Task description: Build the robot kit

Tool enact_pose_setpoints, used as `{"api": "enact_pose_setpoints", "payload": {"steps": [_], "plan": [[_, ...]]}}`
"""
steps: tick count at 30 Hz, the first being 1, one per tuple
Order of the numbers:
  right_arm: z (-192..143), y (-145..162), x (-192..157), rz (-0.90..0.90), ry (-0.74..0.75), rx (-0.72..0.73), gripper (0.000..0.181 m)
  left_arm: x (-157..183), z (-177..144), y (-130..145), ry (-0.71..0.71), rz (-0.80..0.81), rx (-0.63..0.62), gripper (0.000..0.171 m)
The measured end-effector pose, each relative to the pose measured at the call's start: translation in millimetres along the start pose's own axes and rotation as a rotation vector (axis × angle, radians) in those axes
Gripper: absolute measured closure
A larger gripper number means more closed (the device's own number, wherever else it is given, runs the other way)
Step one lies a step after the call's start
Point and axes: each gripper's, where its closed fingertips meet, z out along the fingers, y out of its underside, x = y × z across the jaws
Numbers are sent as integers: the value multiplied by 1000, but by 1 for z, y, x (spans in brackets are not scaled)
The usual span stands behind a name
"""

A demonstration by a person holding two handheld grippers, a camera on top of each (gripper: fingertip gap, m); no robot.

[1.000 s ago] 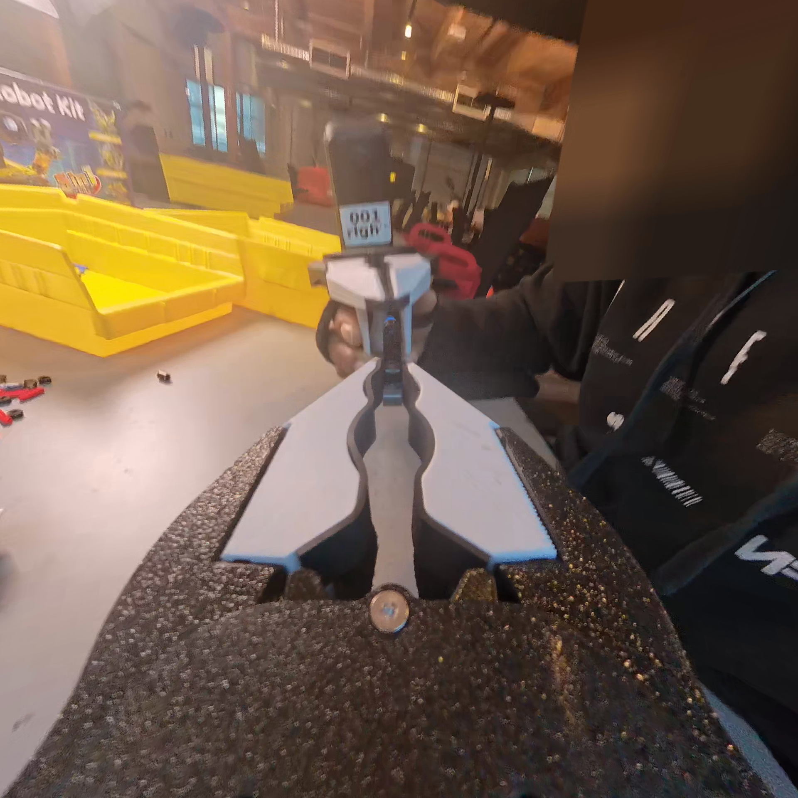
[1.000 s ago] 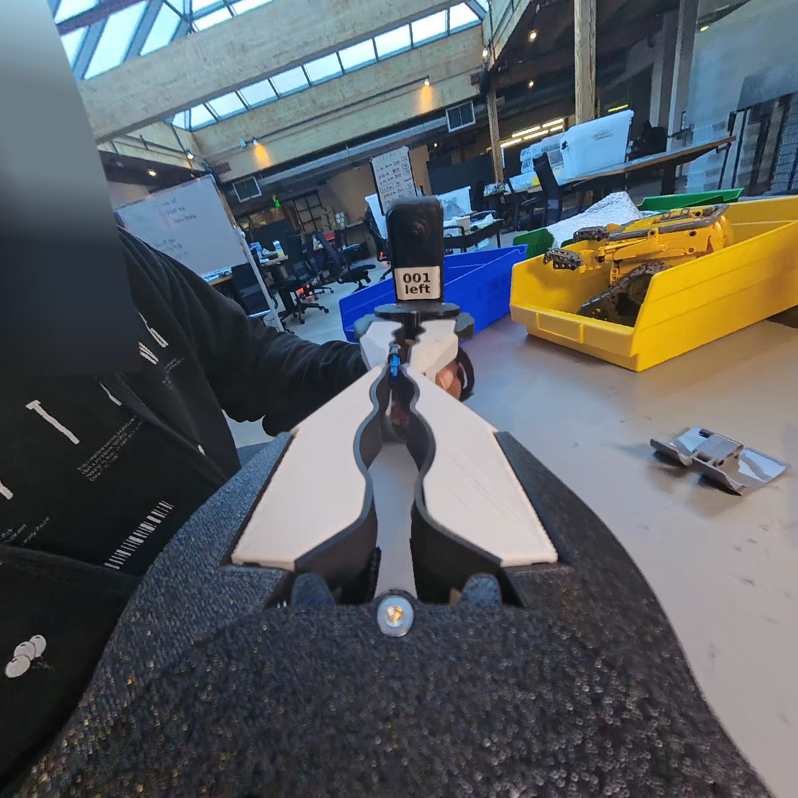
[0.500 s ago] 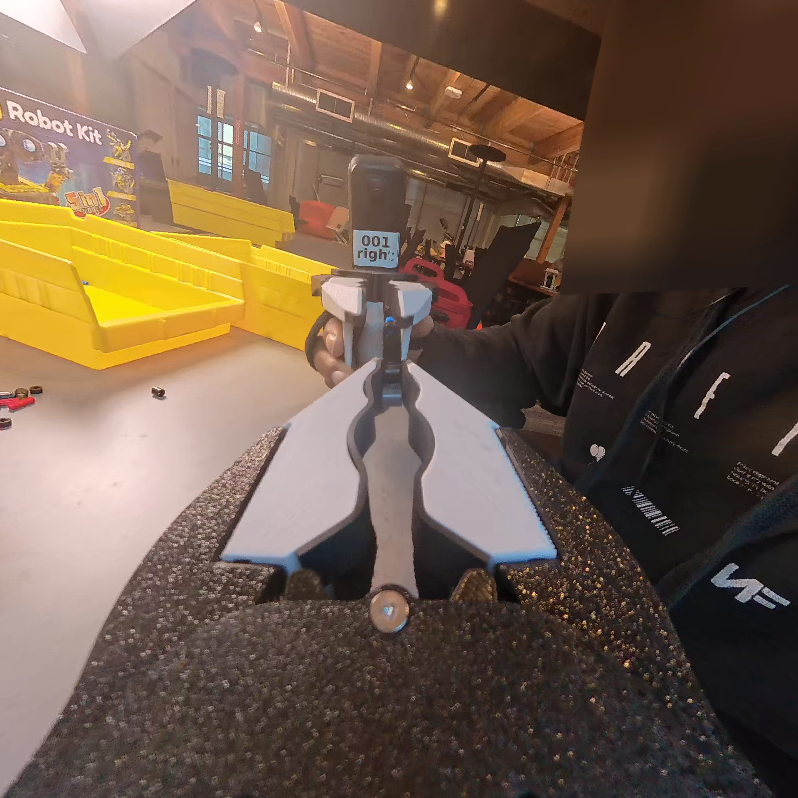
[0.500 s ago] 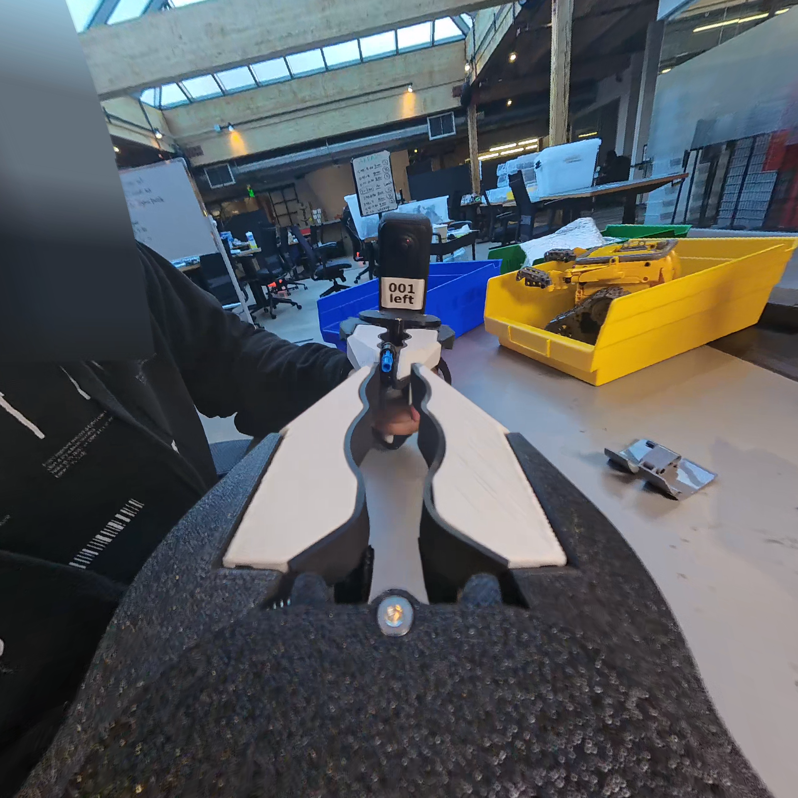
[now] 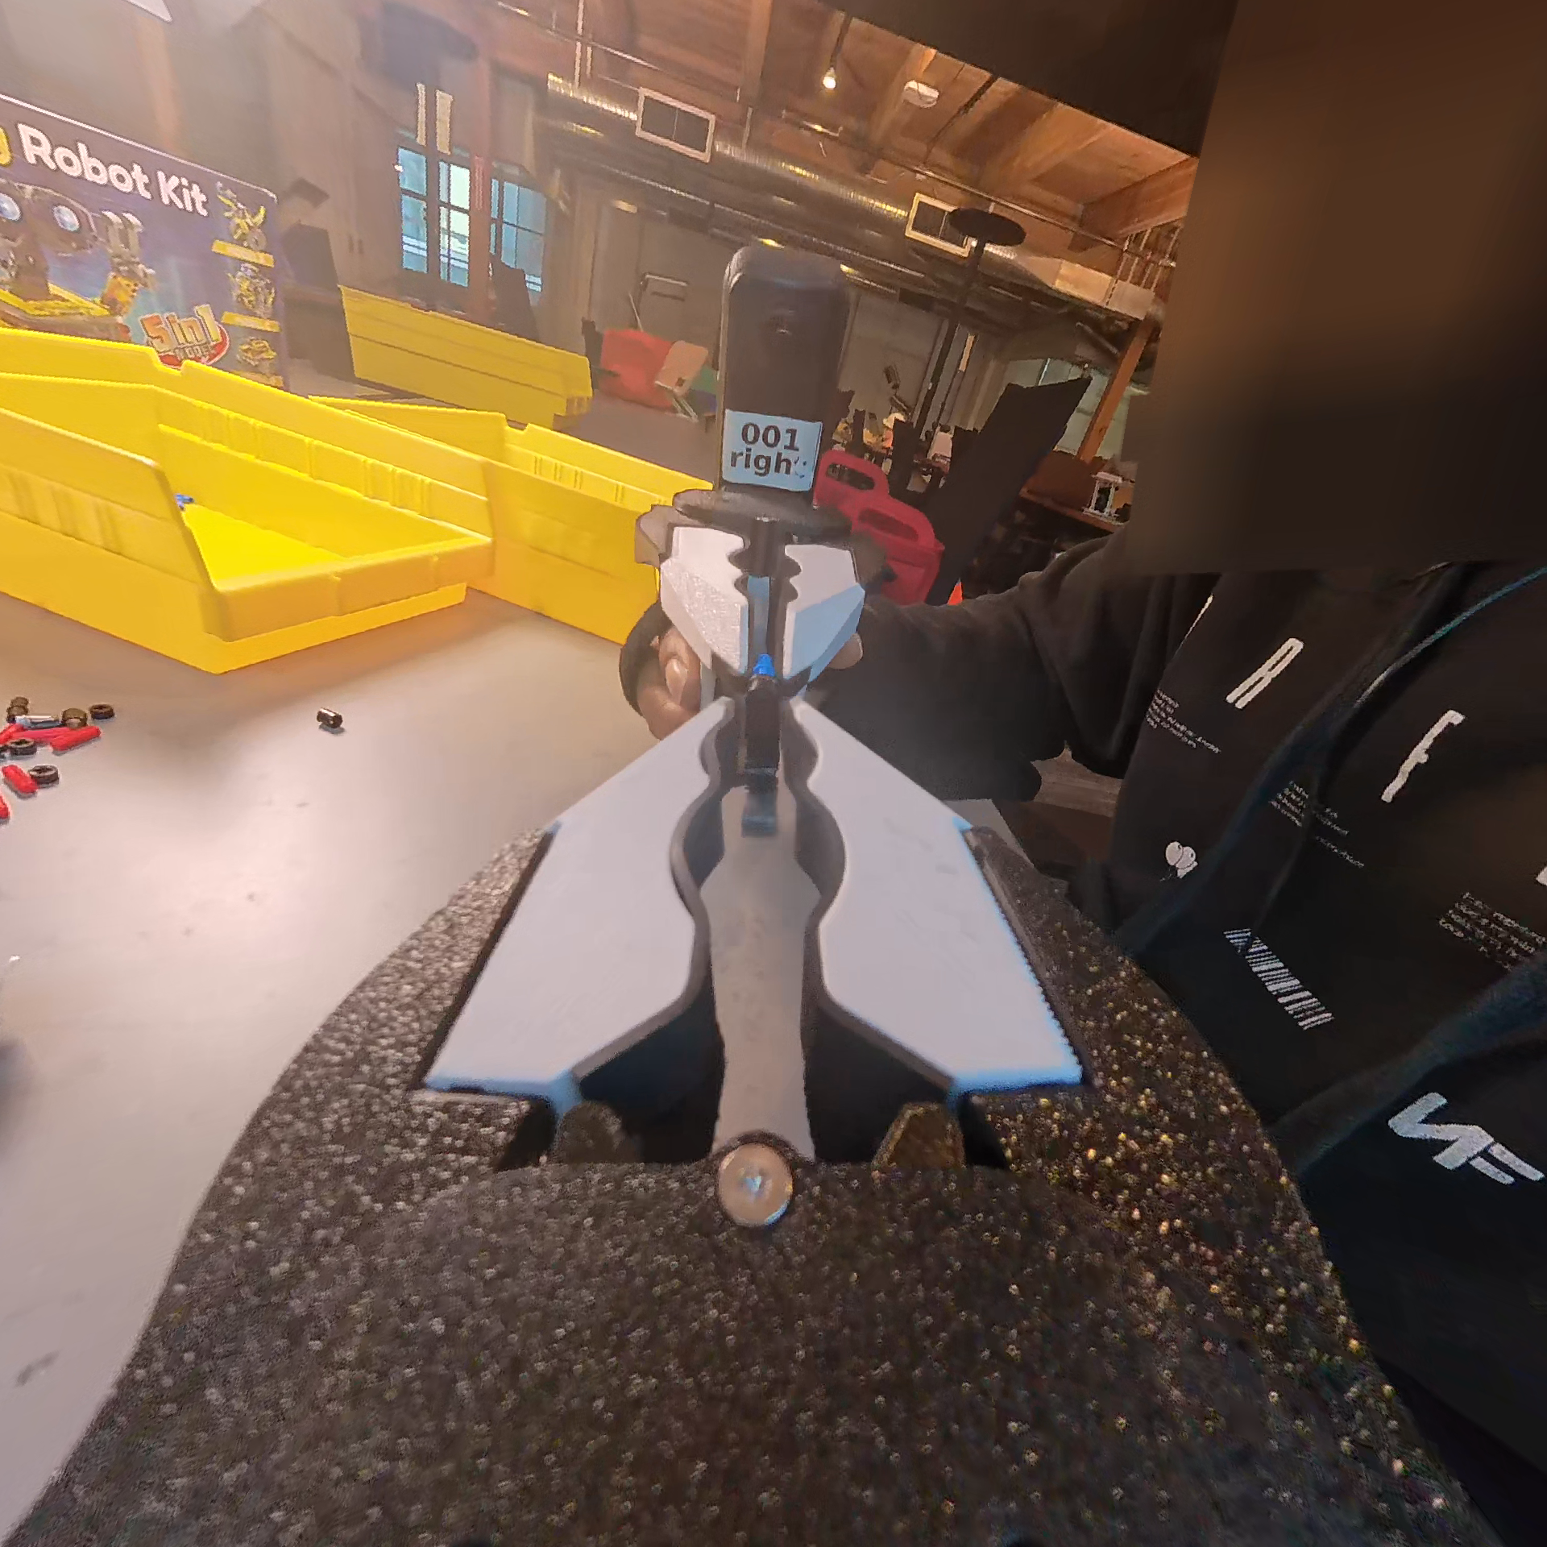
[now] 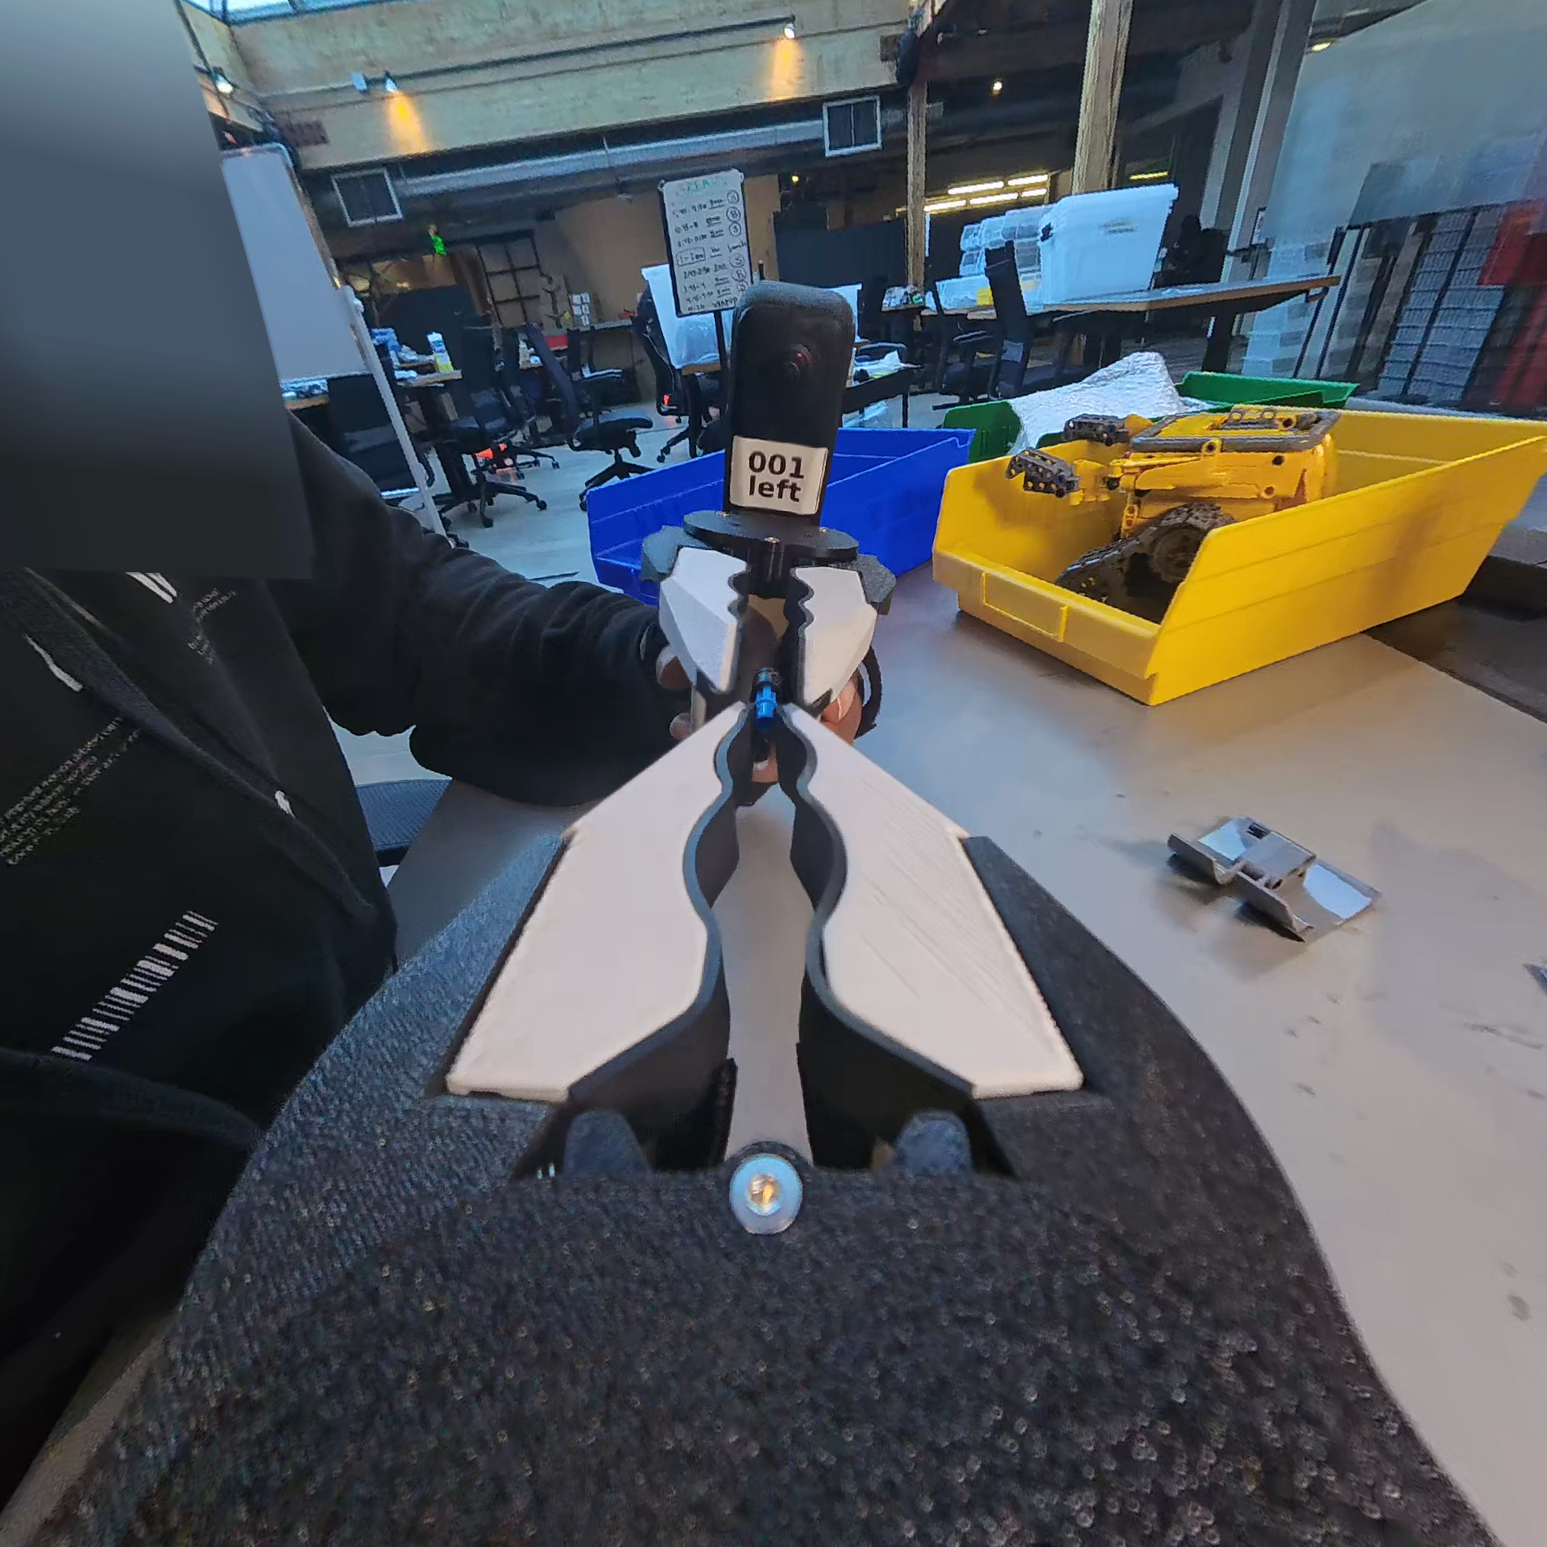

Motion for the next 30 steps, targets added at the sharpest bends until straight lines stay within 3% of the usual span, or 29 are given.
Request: {"api": "enact_pose_setpoints", "payload": {"steps": [5, 12, 21, 24, 27, 30], "plan": [[2, 4, -3, -9, -13, -27, 177, 3, 2, 7, 10, 5, -66, 165], [0, 22, -6, -110, 2, -178, 178, 2, 5, 26, -23, 74, -211, 165], [-4, 75, -11, -170, -50, -466, 178, -3, 9, 80, -98, 259, -562, 166], [-4, 81, -6, -163, -39, -462, 178, -10, 9, 82, -119, 198, -554, 166], [-1, 63, 12, -191, 56, -364, 176, -25, 5, 60, -161, 31, -408, 166], [-1, 41, 23, -279, 152, -273, 149, -38, -3, 36, -188, -156, -224, 165]]}}
